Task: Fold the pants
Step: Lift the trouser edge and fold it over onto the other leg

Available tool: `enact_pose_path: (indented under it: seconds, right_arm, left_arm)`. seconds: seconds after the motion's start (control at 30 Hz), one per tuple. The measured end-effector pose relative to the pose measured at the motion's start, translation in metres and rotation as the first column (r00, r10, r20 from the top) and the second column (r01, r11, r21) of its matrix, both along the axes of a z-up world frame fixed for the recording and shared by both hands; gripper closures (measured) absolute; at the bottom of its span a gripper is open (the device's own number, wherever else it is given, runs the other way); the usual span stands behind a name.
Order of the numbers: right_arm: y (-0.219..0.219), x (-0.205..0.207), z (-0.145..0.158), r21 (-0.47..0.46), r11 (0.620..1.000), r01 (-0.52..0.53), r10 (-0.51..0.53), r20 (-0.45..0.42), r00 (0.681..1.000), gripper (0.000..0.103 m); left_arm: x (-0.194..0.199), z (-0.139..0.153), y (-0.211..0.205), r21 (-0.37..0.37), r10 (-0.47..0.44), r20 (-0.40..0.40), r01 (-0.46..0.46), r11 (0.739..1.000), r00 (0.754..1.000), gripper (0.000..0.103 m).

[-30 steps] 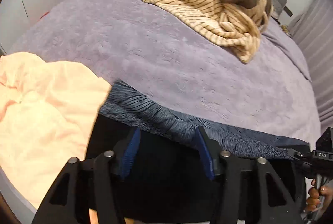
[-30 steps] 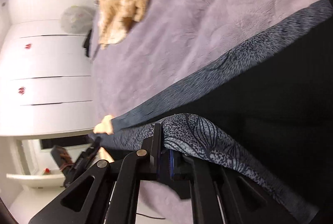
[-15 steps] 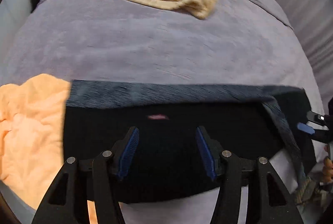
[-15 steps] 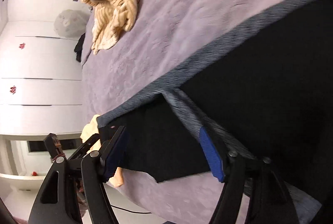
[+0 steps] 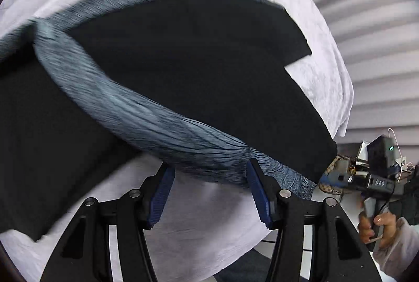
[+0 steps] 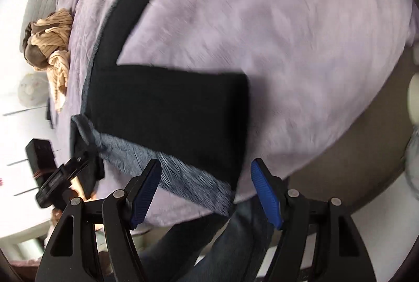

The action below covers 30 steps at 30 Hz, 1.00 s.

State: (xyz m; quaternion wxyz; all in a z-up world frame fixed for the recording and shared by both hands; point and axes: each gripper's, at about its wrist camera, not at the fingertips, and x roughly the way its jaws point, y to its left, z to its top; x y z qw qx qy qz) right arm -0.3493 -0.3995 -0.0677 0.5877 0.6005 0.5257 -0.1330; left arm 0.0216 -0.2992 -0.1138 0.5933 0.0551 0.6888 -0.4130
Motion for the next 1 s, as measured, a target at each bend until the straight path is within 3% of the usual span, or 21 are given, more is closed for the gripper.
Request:
enact_pose_path:
  seconds: [0.07, 0.13, 0.17, 0.27, 0.43, 0.53, 0.67, 0.73, 0.77, 0.8, 0.9, 1.0]
  right_arm:
    - [0.006, -0.003, -0.019, 0.096, 0.995, 0.018, -0.024, 0.062, 0.998, 0.032]
    - [0.013, 0.008, -0.035, 0.180, 0.983, 0.041, -0.061, 0.103, 0.993, 0.066]
    - [0.012, 0.009, -0.036, 0.231, 0.971, 0.061, -0.098, 0.148, 0.984, 0.089]
    - [-0.001, 0.030, -0.010, 0.250, 0.967, 0.041, -0.118, 0.300, 0.946, 0.090]
    - [-0.073, 0.077, 0.042, 0.208, 0.976, 0.068, -0.162, 0.481, 0.862, 0.090]
    - [-0.123, 0.117, 0.051, 0.152, 0.984, 0.095, -0.159, 0.498, 0.852, 0.090]
    - [-0.177, 0.176, 0.041, 0.127, 0.987, 0.103, -0.147, 0.418, 0.897, 0.082]
    - [-0.194, 0.195, 0.041, 0.063, 0.994, 0.090, -0.107, 0.365, 0.925, 0.054]
    - [-0.199, 0.207, 0.045, 0.010, 0.996, 0.083, -0.082, 0.338, 0.938, 0.027]
    - [-0.203, 0.214, 0.050, -0.016, 0.996, 0.085, -0.075, 0.347, 0.935, 0.021]
    - [-0.210, 0.217, 0.069, -0.085, 0.993, 0.083, -0.044, 0.393, 0.918, 0.021]
    - [-0.205, 0.212, 0.071, -0.150, 0.987, 0.063, -0.004, 0.364, 0.931, 0.021]
  left_arm:
    - [-0.003, -0.008, -0.009, 0.016, -0.003, -0.039, 0.003, 1.000, 0.999, 0.046]
    - [-0.011, -0.015, -0.021, 0.025, -0.016, -0.052, 0.017, 1.000, 0.999, 0.046]
    - [-0.013, -0.017, -0.027, 0.040, -0.012, -0.053, 0.014, 0.999, 0.999, 0.046]
    - [-0.007, -0.002, -0.038, 0.003, 0.035, -0.062, -0.035, 0.999, 0.997, 0.046]
    - [0.018, 0.045, -0.078, -0.083, 0.057, 0.041, -0.053, 0.995, 0.998, 0.046]
    - [0.043, 0.055, -0.109, -0.106, 0.082, 0.098, -0.072, 0.992, 0.992, 0.046]
    - [0.092, 0.069, -0.132, -0.122, 0.165, 0.177, -0.144, 0.982, 0.970, 0.046]
    - [0.108, 0.073, -0.139, -0.120, 0.204, 0.205, -0.182, 0.976, 0.957, 0.046]
    - [0.115, 0.076, -0.139, -0.121, 0.219, 0.227, -0.195, 0.973, 0.949, 0.046]
    - [0.118, 0.078, -0.137, -0.120, 0.226, 0.244, -0.202, 0.972, 0.943, 0.046]
    - [0.128, 0.087, -0.123, -0.108, 0.239, 0.302, -0.216, 0.970, 0.923, 0.046]
    - [0.144, 0.077, -0.101, -0.069, 0.275, 0.302, -0.267, 0.961, 0.913, 0.046]
